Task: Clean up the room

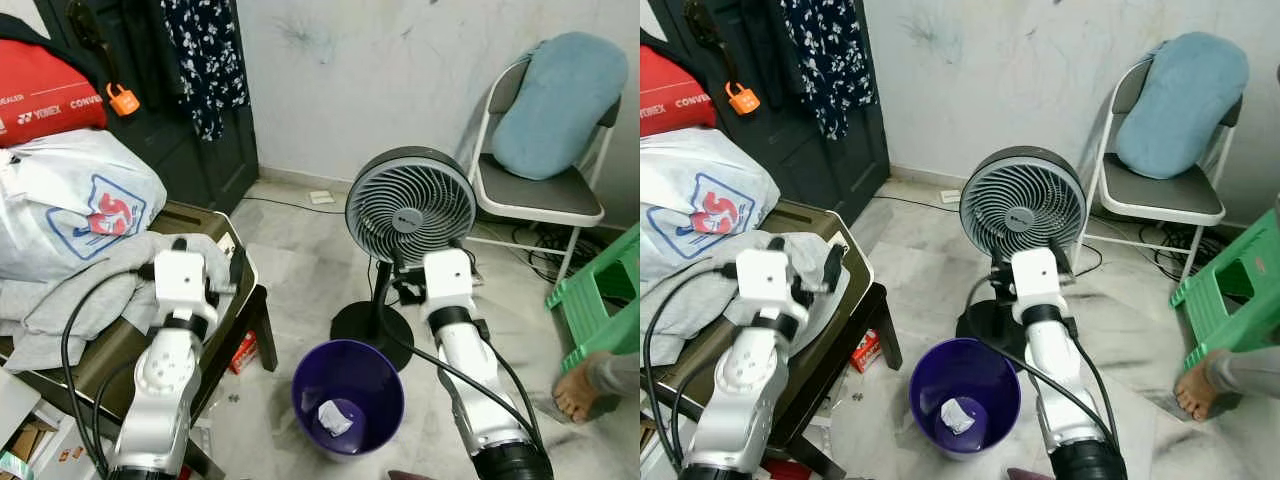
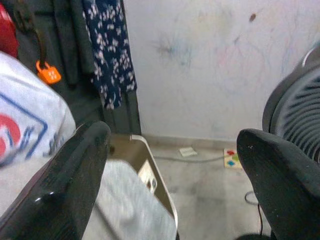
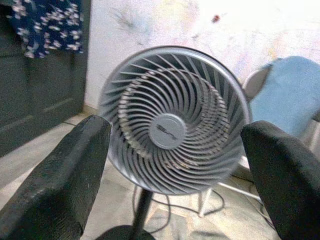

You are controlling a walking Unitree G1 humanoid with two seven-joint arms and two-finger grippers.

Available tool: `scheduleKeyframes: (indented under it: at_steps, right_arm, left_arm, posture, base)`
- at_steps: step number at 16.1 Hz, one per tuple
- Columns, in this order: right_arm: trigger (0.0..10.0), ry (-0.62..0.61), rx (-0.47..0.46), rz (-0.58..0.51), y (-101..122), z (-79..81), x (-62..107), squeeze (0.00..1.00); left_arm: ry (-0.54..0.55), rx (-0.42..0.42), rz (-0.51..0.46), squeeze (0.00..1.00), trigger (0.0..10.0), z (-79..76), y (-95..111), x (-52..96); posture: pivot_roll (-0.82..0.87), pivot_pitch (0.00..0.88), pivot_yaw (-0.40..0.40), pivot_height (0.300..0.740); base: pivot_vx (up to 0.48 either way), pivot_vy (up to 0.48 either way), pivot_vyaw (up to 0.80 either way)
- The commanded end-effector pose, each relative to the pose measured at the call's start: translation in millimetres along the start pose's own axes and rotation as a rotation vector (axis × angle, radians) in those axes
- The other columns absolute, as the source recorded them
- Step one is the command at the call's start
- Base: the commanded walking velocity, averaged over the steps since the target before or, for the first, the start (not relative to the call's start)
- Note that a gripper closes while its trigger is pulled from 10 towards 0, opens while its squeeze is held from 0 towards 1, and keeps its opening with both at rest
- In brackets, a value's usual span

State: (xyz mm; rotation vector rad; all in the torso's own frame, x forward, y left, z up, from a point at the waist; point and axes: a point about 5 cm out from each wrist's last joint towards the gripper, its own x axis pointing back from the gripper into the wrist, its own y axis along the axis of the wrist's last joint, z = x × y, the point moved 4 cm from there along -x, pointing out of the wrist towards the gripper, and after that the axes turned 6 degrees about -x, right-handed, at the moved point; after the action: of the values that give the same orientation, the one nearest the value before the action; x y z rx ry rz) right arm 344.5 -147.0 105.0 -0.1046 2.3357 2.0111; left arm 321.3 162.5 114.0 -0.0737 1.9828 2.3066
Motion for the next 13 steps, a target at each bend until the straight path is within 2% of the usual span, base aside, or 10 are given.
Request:
scheduleKeyframes:
  at_steps: [1, 2, 3, 4, 5, 6, 10, 13]
  right_arm:
    - [10.0, -0.022, 0.035, -0.032, 11.3, -4.9, -1.4, 1.0]
    - [10.0, -0.015, 0.061, -0.023, 9.1, -3.8, 0.4, 1.0]
    - [10.0, -0.002, 0.072, -0.02, 7.2, -1.5, 1.6, 0.9]
    - [10.0, 0.002, 0.064, -0.02, 7.5, 0.0, 2.9, 0.43]
    - [10.0, 0.002, 0.056, -0.021, 9.3, 0.8, 2.9, 0.26]
    - [10.0, 0.004, 0.056, -0.026, 11.9, 0.9, 2.4, 0.0]
    - [10.0, -0.004, 0.061, -0.011, 9.9, -3.9, 2.2, 0.0]
    - [10.0, 0.036, 0.079, -0.032, 14.0, 6.2, -0.2, 0.0]
  left_arm:
    - [0.015, -0.004, 0.008, 0.0, 10.0, 1.2, -2.8, 1.5]
    - [0.003, 0.005, 0.009, 0.0, 10.0, -2.3, -2.5, 1.5]
    - [-0.003, 0.005, 0.008, 0.0, 10.0, -4.1, -2.4, 1.8]
    - [-0.003, 0.003, 0.004, 0.0, 10.0, -3.6, -1.9, 2.7]
    - [-0.004, 0.001, 0.003, 0.0, 10.0, -3.0, -2.0, 2.2]
    - [-0.004, 0.0, 0.002, 0.0, 10.0, -2.8, -1.4, 0.5]
    - [-0.004, 0.003, -0.009, 0.0, 10.0, -5.4, 3.2, 1.1]
    - [-0.007, -0.003, -0.011, 0.0, 10.0, -4.6, 3.8, 2.8]
  posture:
    - [-0.01, 0.0, 0.033, 0.74]
    - [-0.01, 0.0, 0.026, 0.74]
    - [-0.01, 0.0, 0.024, 0.74]
    - [-0.02, 0.0, 0.021, 0.74]
    - [-0.02, 0.0, 0.021, 0.74]
    - [-0.03, 0.0, 0.023, 0.74]
    - [-0.02, 0.004, 0.022, 0.74]
    - [-0.01, 0.004, 0.019, 0.74]
  base:
    - [0.0, 0.0, 0.0]
    - [0.0, 0.0, 0.8]
    - [0.0, 0.0, 0.8]
    - [0.0, 0.0, 0.8]
    - [0.0, 0.0, 0.8]
    - [0.0, 0.0, 0.8]
    - [0.0, 0.0, 0.8]
    - [0.0, 0.0, 0.8]
